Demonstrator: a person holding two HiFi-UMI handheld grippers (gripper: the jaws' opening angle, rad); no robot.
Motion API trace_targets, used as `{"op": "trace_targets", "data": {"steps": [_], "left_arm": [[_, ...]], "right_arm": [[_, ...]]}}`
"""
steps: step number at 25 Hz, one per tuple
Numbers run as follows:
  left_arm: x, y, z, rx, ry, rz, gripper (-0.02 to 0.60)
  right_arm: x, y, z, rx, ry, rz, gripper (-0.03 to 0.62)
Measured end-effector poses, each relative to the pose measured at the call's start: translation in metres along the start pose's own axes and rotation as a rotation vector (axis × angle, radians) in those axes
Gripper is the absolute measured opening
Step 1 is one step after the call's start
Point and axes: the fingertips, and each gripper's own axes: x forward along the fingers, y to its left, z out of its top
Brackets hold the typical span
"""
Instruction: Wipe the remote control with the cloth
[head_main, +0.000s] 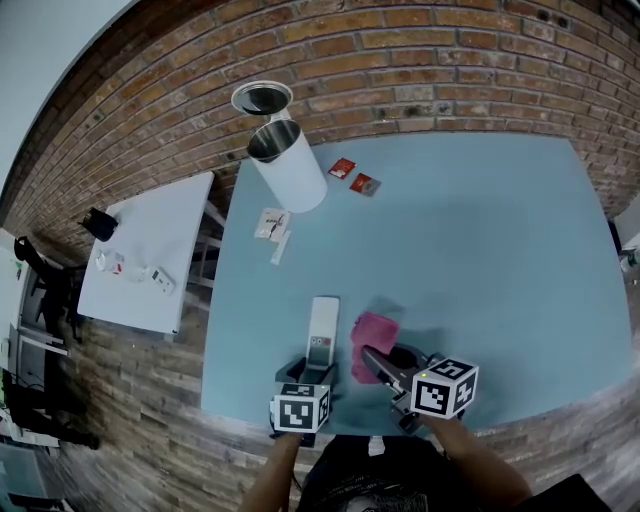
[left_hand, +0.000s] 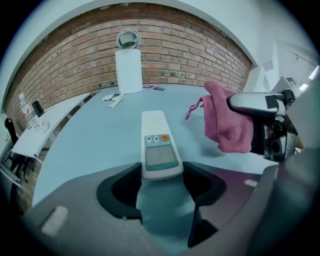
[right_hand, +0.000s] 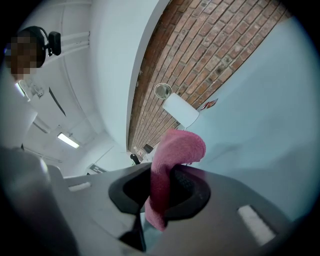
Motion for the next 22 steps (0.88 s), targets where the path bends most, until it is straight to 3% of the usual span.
{"op": "trace_targets", "data": {"steps": [6, 10, 15, 16, 17, 18, 22], "left_arm": [[-0.016, 0.004, 0.008, 0.039, -0.093, 0.069, 0.264], [-0.030, 0.000, 0.015, 0.044, -0.152, 0.036, 0.253], [-0.054, -0.011, 0.021, 0.041, -0.259, -0.029, 0.179], [-0.060, -0.009, 0.022, 0.039, -0.283, -0.018, 0.129], [-0.067, -0.008, 0.023, 0.038, -0.306, -0.006, 0.038], [-0.072, -0.007, 0.023, 0.039, -0.323, -0.003, 0.002], [-0.092, -0.014, 0.022, 0.041, -0.383, -0.059, 0.002]], "right_arm": [[-0.005, 0.004, -0.005, -0.022, -0.002, -0.015, 0.066], [-0.005, 0.010, -0.008, -0.033, -0.018, -0.038, 0.066], [-0.006, 0.032, -0.017, -0.074, -0.036, -0.071, 0.066], [-0.006, 0.037, -0.020, -0.089, -0.036, -0.079, 0.066], [-0.006, 0.042, -0.023, -0.106, -0.035, -0.088, 0.066], [-0.007, 0.047, -0.026, -0.126, -0.034, -0.097, 0.066], [-0.008, 0.068, -0.038, -0.220, -0.025, -0.143, 0.066]]}}
